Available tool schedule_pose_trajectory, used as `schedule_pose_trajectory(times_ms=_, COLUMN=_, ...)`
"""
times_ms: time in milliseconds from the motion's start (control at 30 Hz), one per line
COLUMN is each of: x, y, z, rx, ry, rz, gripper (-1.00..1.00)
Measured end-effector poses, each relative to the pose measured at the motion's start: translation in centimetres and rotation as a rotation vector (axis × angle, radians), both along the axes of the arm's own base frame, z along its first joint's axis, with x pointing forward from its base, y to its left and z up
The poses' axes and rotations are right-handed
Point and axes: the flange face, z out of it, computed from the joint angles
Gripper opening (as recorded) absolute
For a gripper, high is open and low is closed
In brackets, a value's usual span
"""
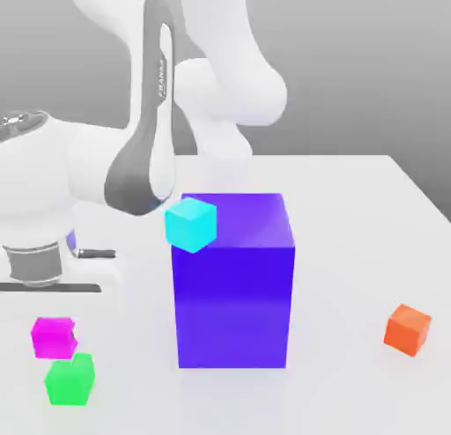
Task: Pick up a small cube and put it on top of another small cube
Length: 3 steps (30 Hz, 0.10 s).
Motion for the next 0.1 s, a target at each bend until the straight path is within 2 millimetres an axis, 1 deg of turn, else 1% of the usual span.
schedule_pose_trajectory(times_ms=100, x=0.0, y=-0.01, z=0.0, rx=0.0, ry=0.0, rz=0.0, gripper=1.0)
